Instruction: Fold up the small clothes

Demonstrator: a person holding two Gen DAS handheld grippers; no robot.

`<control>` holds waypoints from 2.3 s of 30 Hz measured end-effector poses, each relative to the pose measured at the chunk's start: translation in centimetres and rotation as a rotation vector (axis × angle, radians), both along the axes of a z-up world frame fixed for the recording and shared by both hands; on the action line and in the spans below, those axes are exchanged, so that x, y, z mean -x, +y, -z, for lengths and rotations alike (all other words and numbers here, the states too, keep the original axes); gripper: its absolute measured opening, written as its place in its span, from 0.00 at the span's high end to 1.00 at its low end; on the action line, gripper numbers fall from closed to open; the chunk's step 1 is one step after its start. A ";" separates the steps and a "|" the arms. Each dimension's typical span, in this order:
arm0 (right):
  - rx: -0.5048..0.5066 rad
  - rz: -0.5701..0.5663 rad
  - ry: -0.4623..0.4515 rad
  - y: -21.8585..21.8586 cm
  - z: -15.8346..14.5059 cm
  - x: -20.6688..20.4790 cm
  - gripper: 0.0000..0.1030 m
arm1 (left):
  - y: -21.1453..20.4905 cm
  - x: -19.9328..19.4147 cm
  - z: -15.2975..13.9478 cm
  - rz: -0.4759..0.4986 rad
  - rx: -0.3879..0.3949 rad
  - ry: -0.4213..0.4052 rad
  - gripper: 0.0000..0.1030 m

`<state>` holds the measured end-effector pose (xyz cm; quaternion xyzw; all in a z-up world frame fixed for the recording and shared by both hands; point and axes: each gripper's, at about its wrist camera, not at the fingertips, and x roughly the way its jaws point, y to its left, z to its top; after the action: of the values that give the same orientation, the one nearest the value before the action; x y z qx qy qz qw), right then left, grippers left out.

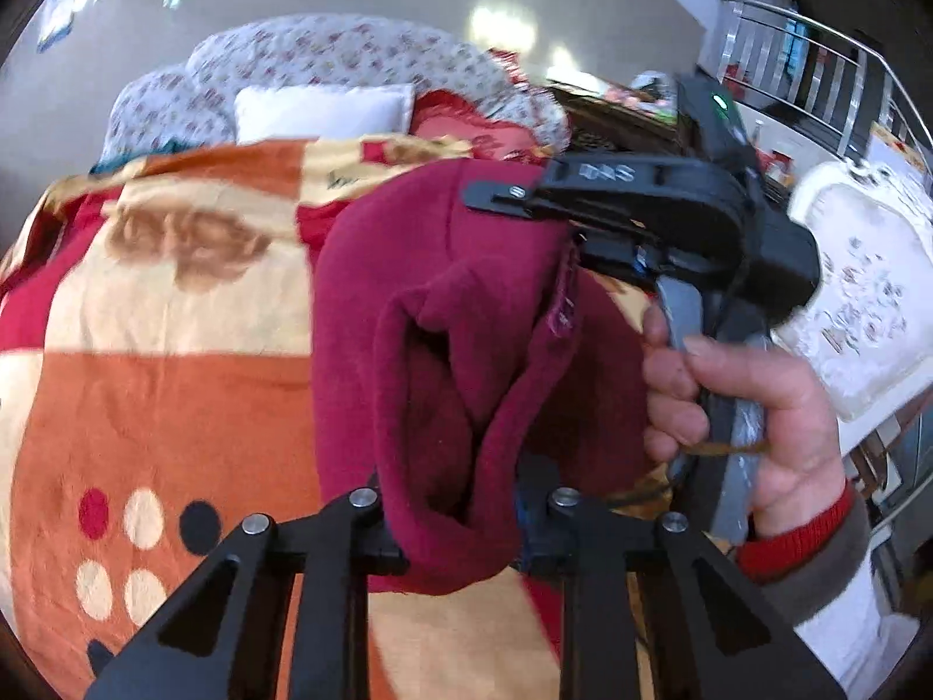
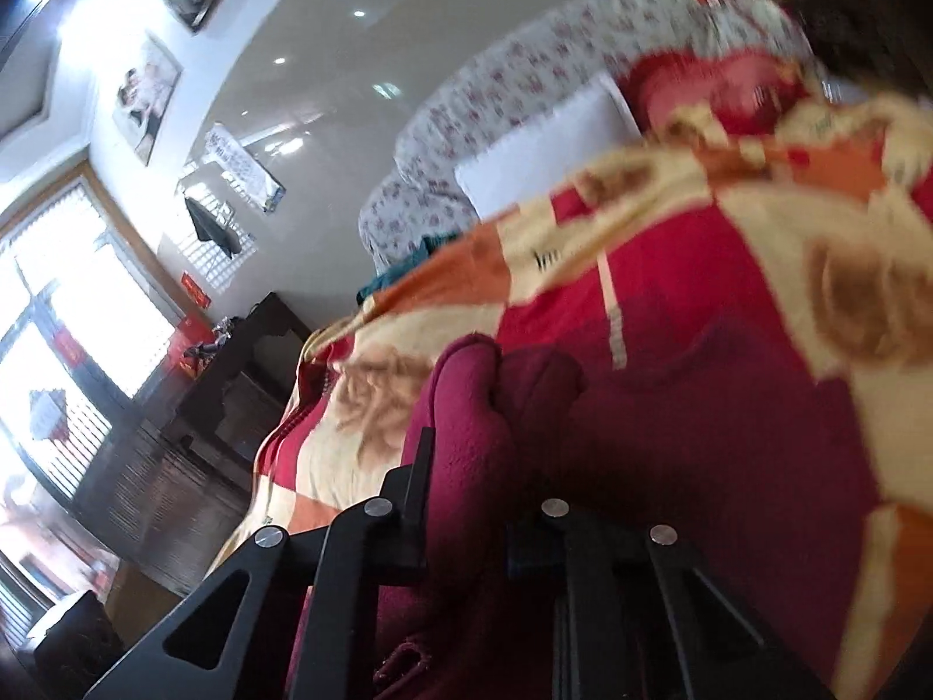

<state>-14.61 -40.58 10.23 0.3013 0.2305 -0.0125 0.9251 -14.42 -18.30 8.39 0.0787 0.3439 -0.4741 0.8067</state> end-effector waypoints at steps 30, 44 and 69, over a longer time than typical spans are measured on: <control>0.184 -0.016 0.168 -3.6 -3.1 6.8 0.63 | -4.0 5.8 -0.6 0.156 -0.034 -0.134 0.35; 0.238 -0.012 0.276 1.7 1.8 10.3 0.83 | -3.2 1.8 2.2 0.039 -0.132 -0.137 0.34; 0.280 0.102 0.281 2.0 1.5 9.6 0.59 | -4.4 -1.7 2.4 -0.107 -0.136 -0.089 0.28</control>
<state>-24.23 -38.57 8.76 0.1766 0.3377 -0.1330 0.9149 -12.71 -22.72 5.95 0.1360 0.3429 -0.4018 0.8381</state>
